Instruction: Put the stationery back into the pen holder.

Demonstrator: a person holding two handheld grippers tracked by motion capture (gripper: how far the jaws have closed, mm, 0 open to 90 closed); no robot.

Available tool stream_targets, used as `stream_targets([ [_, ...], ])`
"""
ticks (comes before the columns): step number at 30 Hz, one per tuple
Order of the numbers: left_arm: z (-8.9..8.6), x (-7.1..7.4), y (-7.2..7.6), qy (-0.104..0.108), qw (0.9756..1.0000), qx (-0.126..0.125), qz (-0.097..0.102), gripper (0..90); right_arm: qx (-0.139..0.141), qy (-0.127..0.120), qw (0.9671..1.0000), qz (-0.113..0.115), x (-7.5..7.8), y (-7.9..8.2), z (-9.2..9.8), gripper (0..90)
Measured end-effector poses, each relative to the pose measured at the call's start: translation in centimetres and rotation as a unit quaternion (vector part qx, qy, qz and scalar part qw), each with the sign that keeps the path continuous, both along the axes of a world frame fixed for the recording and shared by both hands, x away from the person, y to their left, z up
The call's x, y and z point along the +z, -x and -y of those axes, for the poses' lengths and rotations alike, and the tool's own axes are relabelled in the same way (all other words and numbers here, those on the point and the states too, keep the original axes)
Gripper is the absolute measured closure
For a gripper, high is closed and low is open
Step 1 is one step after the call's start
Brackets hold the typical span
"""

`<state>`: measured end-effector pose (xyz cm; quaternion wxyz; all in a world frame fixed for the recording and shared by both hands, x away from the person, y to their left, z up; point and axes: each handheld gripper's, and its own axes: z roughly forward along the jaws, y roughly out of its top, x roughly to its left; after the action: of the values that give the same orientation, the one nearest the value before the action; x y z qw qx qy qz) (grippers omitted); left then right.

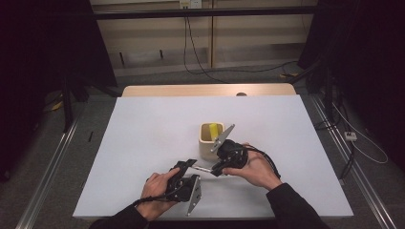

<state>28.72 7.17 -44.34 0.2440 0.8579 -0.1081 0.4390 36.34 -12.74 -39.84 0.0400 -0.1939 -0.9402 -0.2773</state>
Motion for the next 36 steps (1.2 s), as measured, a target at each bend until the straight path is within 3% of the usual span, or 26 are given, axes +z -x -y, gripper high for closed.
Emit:
stream_targets([
  [3,0.2,-0.3,0.2,-0.026,0.9994,-0.003,0.022,48.8,0.001,0.000,1.0000,-0.002,0.0,0.0,-0.2,80.7],
  [6,0.4,-0.6,0.3,-0.035,0.9990,-0.010,0.025,52.3,0.007,0.002,1.0000,-0.002,0.0,0.0,-0.5,80.7],
  [20,0.6,-0.7,0.5,-0.047,0.9981,-0.006,0.038,77.1,0.008,0.003,0.9999,-0.007,0.0,0.2,-0.8,80.7],
  [25,0.7,-0.5,0.6,-0.039,0.9989,0.012,0.022,79.2,0.009,-0.010,0.9999,0.001,0.2,0.2,-0.7,80.6],
  [31,0.7,-0.3,0.5,-0.023,0.9996,0.015,0.004,79.9,0.010,-0.025,0.9995,0.016,0.3,0.5,-0.2,79.6],
  [32,0.6,-0.3,0.4,-0.017,0.9997,0.016,-0.009,79.9,0.007,-0.029,0.9993,0.021,0.2,0.5,-0.1,78.8],
  [33,0.6,-0.2,0.4,-0.022,0.9996,0.019,-0.006,79.9,0.005,-0.034,0.9991,0.024,0.2,0.5,0.0,77.9],
  [36,0.4,-0.1,0.1,-0.006,0.9994,0.026,-0.022,79.9,-0.001,-0.036,0.9990,0.028,0.1,0.6,0.4,72.5],
])
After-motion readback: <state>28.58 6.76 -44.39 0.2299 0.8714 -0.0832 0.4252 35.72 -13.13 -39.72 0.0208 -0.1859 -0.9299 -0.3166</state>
